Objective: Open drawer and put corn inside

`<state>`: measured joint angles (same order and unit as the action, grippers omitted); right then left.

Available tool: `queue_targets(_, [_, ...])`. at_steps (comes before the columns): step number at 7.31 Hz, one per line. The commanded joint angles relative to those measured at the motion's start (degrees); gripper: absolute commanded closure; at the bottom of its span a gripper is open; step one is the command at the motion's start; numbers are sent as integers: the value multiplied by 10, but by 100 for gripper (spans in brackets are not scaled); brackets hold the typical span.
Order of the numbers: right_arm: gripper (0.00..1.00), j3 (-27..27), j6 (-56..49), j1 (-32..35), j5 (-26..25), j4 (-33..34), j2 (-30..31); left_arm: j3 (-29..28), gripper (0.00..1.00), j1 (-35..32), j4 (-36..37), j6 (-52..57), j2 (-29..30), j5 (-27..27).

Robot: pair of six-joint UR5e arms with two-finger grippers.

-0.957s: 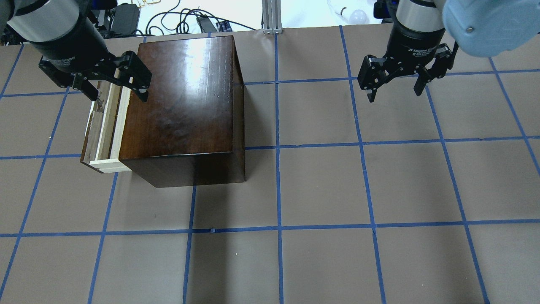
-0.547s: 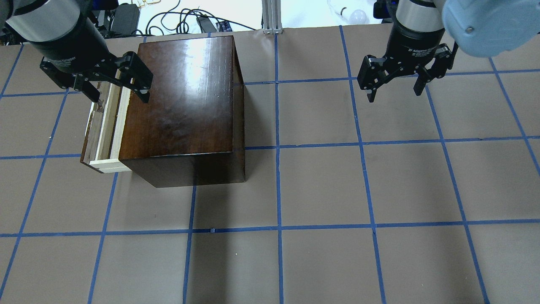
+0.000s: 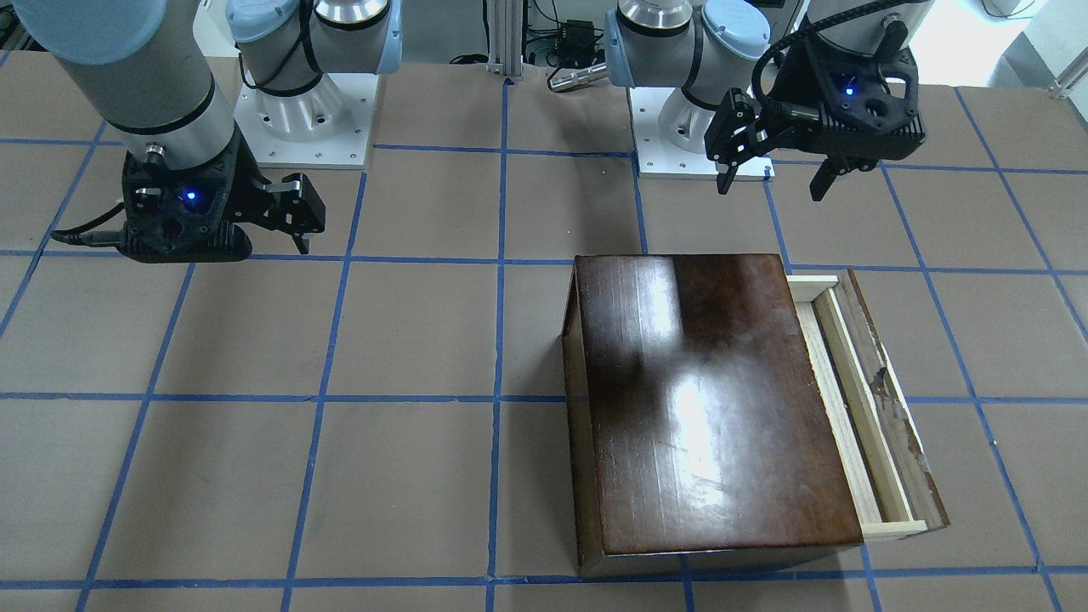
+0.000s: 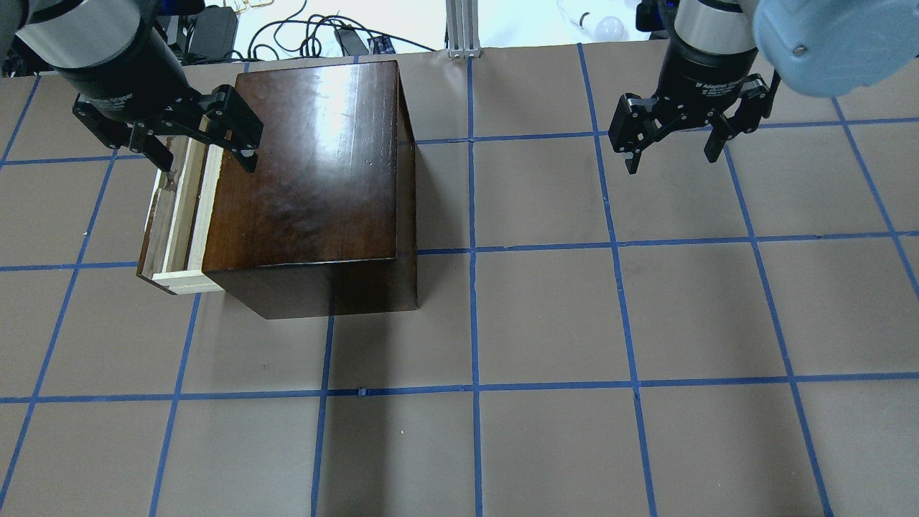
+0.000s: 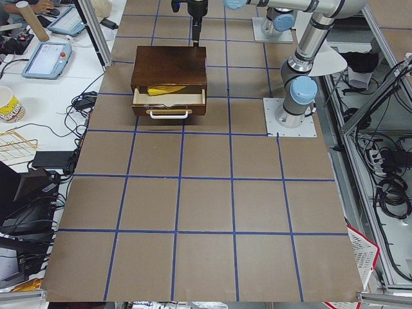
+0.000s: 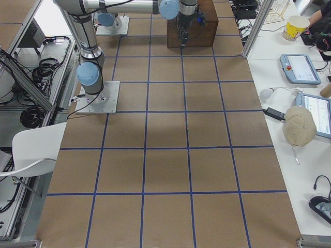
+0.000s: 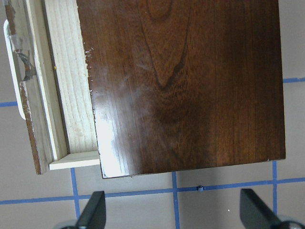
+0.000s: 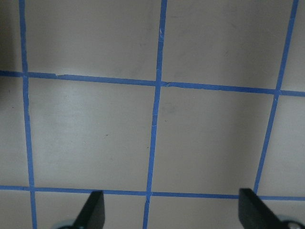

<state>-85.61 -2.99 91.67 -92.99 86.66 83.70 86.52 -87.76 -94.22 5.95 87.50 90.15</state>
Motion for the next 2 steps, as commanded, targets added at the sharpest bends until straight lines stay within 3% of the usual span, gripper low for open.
queue_targets(1, [0,0,0,0,0,0,0,1,0,0,0,0,0,0])
queue_targets(2, [0,0,0,1,0,0,1,1,0,0,0,-1,0,-1])
